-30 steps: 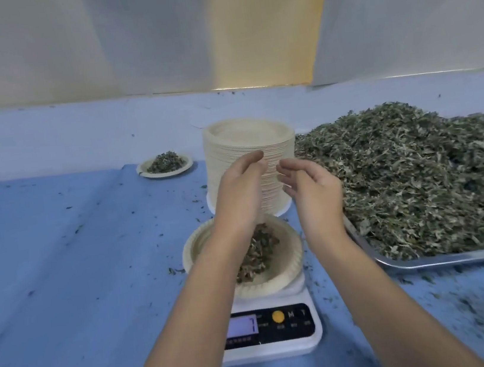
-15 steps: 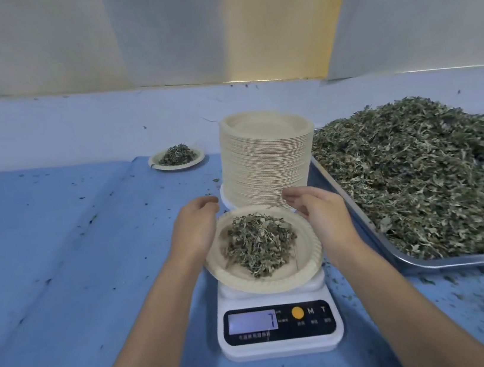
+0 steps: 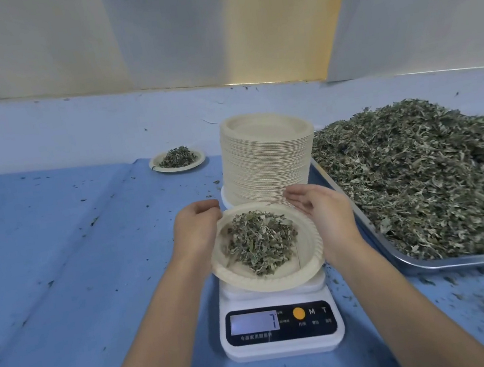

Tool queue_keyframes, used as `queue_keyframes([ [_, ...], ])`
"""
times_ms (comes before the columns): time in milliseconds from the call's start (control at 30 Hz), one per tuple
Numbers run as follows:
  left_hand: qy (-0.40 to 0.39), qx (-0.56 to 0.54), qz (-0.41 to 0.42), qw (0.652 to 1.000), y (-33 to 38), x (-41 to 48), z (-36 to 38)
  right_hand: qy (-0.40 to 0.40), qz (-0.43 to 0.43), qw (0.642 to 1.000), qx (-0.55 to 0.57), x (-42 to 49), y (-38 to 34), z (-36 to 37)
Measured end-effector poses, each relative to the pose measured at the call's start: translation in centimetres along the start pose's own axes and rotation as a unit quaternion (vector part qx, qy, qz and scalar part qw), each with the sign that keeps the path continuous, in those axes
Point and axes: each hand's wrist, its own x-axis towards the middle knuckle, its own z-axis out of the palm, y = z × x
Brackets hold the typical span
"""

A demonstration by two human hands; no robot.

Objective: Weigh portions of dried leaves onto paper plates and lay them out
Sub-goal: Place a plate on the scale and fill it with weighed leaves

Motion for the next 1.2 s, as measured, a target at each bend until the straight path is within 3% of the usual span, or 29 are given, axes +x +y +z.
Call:
queue_keyframes([
  [233,-0.071,-0.068,-0.072,0.993,0.6,0.4,-2.3,-0.006,0.002,1.0,0.007,-0.6,-0.5,1.4],
  [367,-0.056,-0.103,-0.082,0.99,0.7,1.8,-4.7,-0.011,-0.038,0.998,-0.041,-0.9,-0.6,3.1],
  [533,0.076,-0.144,-0.078,0.984,-0.1,4.7,-7.4,-0.033,-0.094,0.991,-0.094,-1.0,-0.6,6.2],
  [700,0.275,-0.193,-0.059,0.94,-1.5,5.9,-7.5,-0.133,-0.104,0.972,-0.162,-1.4,-0.5,9.8],
  [767,0.315,-0.211,-0.07,0.923,-1.8,6.3,-7.0,-0.201,-0.084,0.954,-0.206,-1.9,-0.5,11.2],
  [900,0.356,-0.18,-0.039,0.916,-1.8,7.1,-6.2,-0.339,-0.045,0.884,-0.319,-2.6,0.4,14.3],
  [1033,0.314,-0.116,-0.038,0.942,-2.7,8.7,-6.2,-0.36,-0.088,0.816,-0.443,-1.9,1.9,16.6],
  [1200,0.275,-0.08,-0.016,0.958,-4.2,9.7,-6.9,-0.353,-0.067,0.783,-0.507,0.2,3.4,18.2],
])
